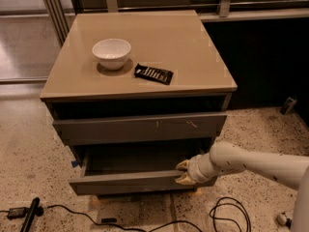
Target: Open middle drawer
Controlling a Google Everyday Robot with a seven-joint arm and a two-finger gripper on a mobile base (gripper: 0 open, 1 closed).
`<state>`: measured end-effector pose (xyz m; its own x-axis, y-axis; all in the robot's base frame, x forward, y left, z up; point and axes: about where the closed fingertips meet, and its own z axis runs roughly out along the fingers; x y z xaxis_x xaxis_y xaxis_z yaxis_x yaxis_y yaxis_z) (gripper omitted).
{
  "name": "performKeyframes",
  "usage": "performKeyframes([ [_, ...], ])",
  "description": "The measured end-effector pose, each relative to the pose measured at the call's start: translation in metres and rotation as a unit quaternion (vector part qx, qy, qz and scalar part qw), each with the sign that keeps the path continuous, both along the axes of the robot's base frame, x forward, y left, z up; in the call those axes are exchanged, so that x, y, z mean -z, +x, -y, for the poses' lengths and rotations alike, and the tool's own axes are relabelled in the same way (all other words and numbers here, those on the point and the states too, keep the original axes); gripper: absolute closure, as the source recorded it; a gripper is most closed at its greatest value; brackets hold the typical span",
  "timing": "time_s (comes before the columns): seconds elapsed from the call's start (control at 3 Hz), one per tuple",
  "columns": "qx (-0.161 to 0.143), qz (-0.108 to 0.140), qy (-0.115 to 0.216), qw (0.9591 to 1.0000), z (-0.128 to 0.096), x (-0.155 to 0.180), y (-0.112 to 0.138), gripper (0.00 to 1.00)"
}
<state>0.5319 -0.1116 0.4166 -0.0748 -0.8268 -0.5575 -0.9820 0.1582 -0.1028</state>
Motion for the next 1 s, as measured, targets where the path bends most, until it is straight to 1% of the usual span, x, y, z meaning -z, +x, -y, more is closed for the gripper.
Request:
performKeyframes([
  [0.33, 0.016, 0.002, 0.036, 0.9992, -0.0120, 0.0038, -0.0365, 1.00],
  [0.67, 0.016, 0.002, 0.036, 0.9992, -0.0113, -0.0017, -0.0357, 0.94],
  [1.0, 0.016, 0.002, 0.036, 0.9992, -0.0114, -0.0017, -0.0357, 0.69],
])
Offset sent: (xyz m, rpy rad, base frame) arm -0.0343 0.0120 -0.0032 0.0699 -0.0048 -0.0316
